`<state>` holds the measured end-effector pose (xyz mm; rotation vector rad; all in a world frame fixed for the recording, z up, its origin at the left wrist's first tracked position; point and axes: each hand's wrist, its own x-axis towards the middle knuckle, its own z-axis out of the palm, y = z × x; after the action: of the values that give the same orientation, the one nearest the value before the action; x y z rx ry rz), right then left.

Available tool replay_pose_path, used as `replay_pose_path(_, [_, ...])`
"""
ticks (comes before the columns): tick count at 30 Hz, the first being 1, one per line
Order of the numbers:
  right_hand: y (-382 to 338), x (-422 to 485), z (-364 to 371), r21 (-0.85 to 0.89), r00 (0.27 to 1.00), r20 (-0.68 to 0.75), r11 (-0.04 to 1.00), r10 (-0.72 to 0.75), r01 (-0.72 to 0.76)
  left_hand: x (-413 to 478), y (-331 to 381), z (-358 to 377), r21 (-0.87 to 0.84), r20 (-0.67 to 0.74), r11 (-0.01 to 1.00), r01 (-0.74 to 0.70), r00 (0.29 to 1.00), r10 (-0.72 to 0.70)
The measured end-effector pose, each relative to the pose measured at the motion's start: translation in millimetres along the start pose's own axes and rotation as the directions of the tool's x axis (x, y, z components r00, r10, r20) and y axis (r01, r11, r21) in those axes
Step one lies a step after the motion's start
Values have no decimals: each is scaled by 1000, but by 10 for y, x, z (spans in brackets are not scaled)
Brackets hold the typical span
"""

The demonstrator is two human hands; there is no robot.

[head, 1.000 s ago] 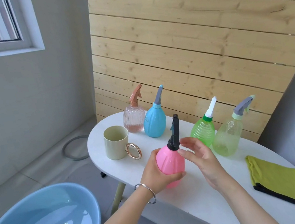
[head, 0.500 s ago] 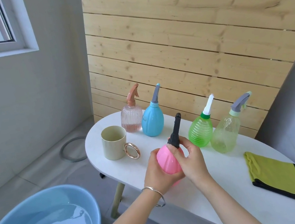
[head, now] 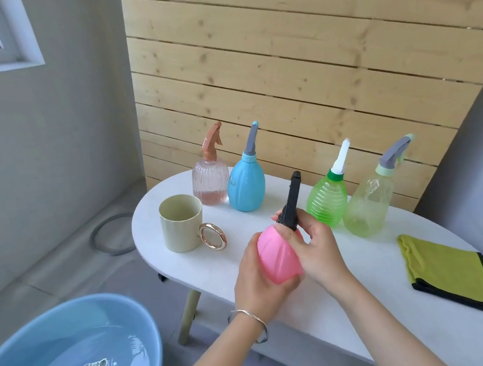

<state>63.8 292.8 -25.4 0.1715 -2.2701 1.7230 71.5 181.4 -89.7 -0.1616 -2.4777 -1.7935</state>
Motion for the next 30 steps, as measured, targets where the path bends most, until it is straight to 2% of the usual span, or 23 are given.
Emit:
replay_pose_path(2, [5, -7, 9, -10, 1000, -27, 1000, 4, -4, -30, 11, 65, 19, -49, 1000, 7, 999, -6])
replay_pose_path(5, [17, -47, 36, -35, 997, -73, 999, -21, 19, -31, 37, 75, 26, -44, 999, 39, 998, -38])
replay_pose_path(8, [13, 0, 41, -43, 996, -79, 999, -27, 23, 67, 136, -106, 69, 142, 996, 59, 988, -69])
replay_pose_path(11, [-29, 213, -32, -32, 997, -81, 999, -5, 3, 273, 323, -416, 151, 389, 987, 50, 915, -106])
replay_pose_path(14, [-101, 534, -119, -32, 993, -117, 999, -11, 7, 548, 465, -683, 261, 405, 965, -33, 911, -78])
replay_pose_path(18, [-172, 999, -217, -124, 998, -59, 992, -26, 18, 888, 532, -835, 490, 328, 838, -240, 941, 78])
replay_pose_path(21, [-74, 1277, -278, -178, 997, -77, 984, -3, -11, 1033, 502, -787, 560, 357, 785, -267, 932, 62])
replay_pose_path(26, [130, 1539, -304, -179, 995, -86, 982, 42, -57, 1163, 411, -656, 733, 386, 579, -357, 919, 77])
replay_pose_path(30, [271, 1593, -285, -158, 994, -81, 984, 68, -80, 1211, 353, -559, 753, 417, 536, -381, 907, 60])
